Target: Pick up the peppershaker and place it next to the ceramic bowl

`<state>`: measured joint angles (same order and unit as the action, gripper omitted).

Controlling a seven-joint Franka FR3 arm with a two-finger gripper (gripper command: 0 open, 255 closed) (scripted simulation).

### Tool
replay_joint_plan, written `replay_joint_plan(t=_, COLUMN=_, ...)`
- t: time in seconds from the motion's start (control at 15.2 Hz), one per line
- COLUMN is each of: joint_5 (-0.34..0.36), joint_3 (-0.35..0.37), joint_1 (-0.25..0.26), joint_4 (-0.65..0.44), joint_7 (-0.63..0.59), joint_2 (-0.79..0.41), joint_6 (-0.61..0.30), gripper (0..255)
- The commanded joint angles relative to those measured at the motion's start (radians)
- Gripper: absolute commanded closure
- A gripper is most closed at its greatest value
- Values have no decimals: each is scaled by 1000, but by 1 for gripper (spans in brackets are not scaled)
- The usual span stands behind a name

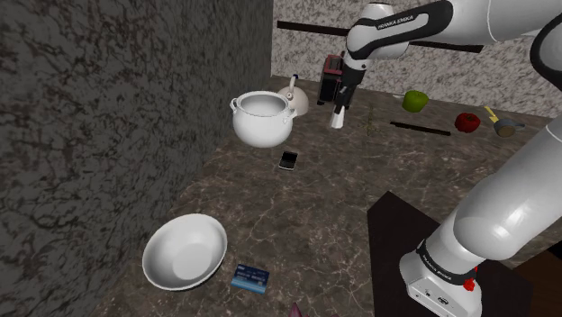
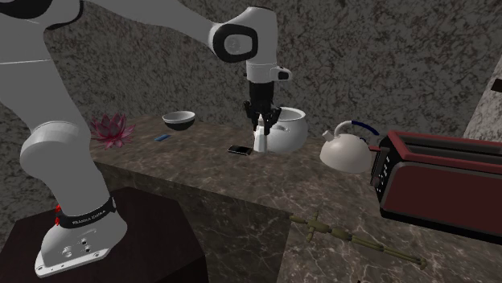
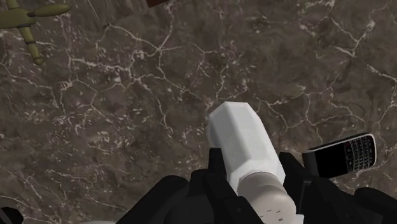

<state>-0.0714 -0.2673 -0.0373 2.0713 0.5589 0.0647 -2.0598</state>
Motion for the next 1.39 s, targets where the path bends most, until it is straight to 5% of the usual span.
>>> replay_joint_plan(t=0.0, joint_5=3, joint_3=2, joint_1=1, joint_4=-21, joint_7=-6, joint_2=6, joint_6=27, gripper=255)
replay_joint_plan(t=0.73, joint_5=13, joint_3=4, joint_1=2, joint_4=-134, joint_7=-20, joint_2=29, joint_6=161, gripper=255)
replay_joint_plan(t=1.32, joint_5=39, joint_3=134, joint_1=79, joint_4=66, joint_7=-239, joint_2=215, joint_6=132, gripper=255)
